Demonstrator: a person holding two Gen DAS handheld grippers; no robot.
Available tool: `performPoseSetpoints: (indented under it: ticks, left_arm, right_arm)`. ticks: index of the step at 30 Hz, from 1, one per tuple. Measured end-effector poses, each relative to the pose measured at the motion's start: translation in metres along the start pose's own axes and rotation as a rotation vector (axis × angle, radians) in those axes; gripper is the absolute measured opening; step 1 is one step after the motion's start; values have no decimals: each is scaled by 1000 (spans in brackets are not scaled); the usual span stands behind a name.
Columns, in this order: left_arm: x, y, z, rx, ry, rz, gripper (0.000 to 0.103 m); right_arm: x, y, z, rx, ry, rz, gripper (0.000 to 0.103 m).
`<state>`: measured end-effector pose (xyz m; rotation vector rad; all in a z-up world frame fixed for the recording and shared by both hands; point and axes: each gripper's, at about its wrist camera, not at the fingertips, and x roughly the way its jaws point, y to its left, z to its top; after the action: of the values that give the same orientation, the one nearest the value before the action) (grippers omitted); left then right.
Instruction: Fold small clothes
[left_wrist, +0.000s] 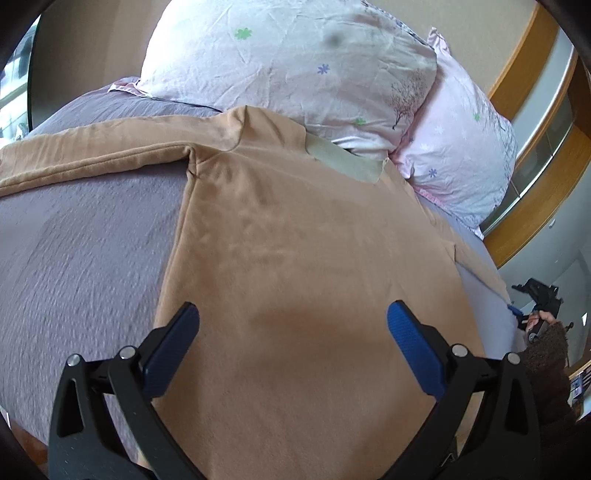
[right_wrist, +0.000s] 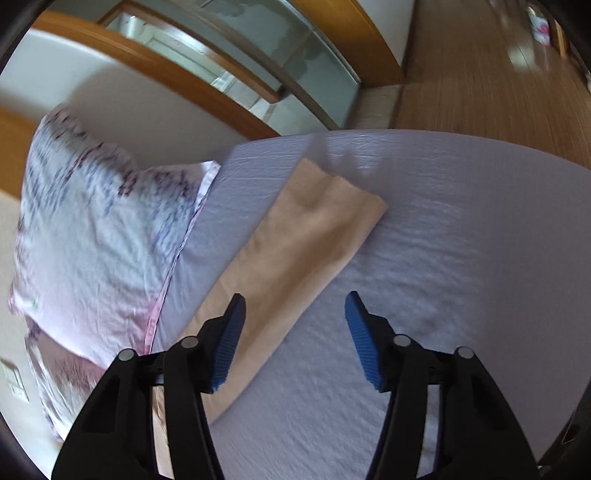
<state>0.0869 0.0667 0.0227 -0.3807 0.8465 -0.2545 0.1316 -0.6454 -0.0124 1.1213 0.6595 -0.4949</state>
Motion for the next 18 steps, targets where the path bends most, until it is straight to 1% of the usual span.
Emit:
performPoseSetpoints:
  ticks: [2,3,4,5,6,7,8,9,11,12,14,16,17,18]
  left_arm:
    - [-3,13,6,-42,-13,-11,101]
    - [-5,20,9,-62,-25,-9,101]
    - [-9,28,13,-84,-42,3,101]
    - [-13,36,16,-99,-58,16,101]
    - [-18,44,20,-115,-80,34,101]
    - [-22,52,22,-126,-94,49,101]
    - [-27,61,23,-141,-112,62,101]
    - [-33,72,24,-158,-134,72,101]
    - [-46,94,27,-189,-202,84,101]
    - [-50,100,28,-186,-222,89,101]
    - [-56,114,34,-171,-245,129,101]
    - [-63,127,38,-191,-258,180,101]
    - [-65,134,41,-215,-261,185,101]
    - [-67,142,43,-250,-261,178,101]
  right_arm:
    - [9,-10,6,50,-16,43,42]
    - [14,-13,9,65,-28,57,34]
    - [18,-15,11,76,-37,64,29]
    - [19,-21,16,86,-44,66,14]
    - [24,-23,19,93,-43,58,6]
    - [24,-20,20,82,-54,48,6]
    - [17,-12,20,44,-73,25,6]
    - [8,10,12,-54,-114,26,6]
    - [-11,66,-10,-272,-156,77,6]
    - [-20,101,-32,-386,-159,128,6]
    - [-32,165,-82,-576,-128,244,6]
    - [-40,232,-150,-767,-62,376,6]
    - [-40,258,-179,-839,-27,429,6]
    - [-38,286,-219,-922,24,492,6]
